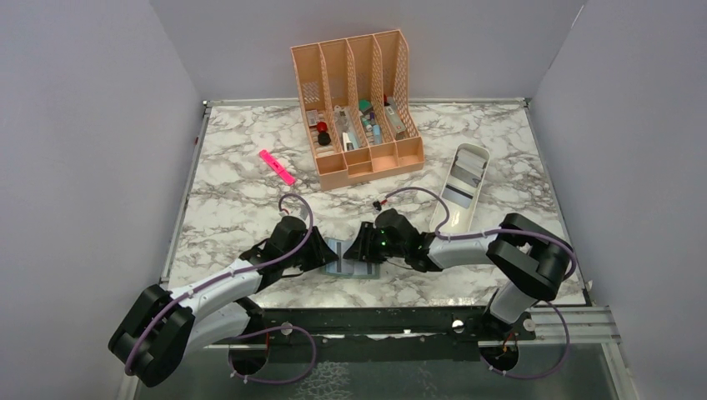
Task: Put the credit cards into the card holder
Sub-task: Insert the credit card into the card holder.
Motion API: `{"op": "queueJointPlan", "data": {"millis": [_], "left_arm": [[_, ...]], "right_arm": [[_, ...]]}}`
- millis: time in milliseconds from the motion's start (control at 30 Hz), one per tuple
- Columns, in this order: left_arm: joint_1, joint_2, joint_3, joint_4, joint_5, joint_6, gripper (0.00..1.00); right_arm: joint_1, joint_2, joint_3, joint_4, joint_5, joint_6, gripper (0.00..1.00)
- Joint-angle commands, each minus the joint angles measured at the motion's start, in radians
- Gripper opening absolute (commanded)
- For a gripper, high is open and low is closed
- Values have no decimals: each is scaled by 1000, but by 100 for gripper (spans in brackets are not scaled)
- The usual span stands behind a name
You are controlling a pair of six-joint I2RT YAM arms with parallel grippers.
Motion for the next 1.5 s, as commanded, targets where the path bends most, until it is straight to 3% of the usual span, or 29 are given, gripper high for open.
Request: {"op": "queueJointPlan", "data": {"millis": [0,233,333,433,600,1033,1467], "left_arm": [[1,7,-14,38,23,-3,41],[2,21,-19,54,28,-5,41],[1,15,-18,47,27,-2,41],[2,4,-19,39,25,1,41],[1,-7,-21,39,21,0,41],[1,3,-31,63,29,0,41],[2,30,-33,89,43,2,41]], "right_arm": [[12,8,8,72,-41,-9,38],[12,20,5,118,-62,-2,38],[11,-8,12,52,-12,-11,39],[12,-48,19,-48,54,-11,45],[12,-42,7,-62,65,0,54],[16,25,43,2,17,20,54],[18,61,9,188,-56,48,51]]}}
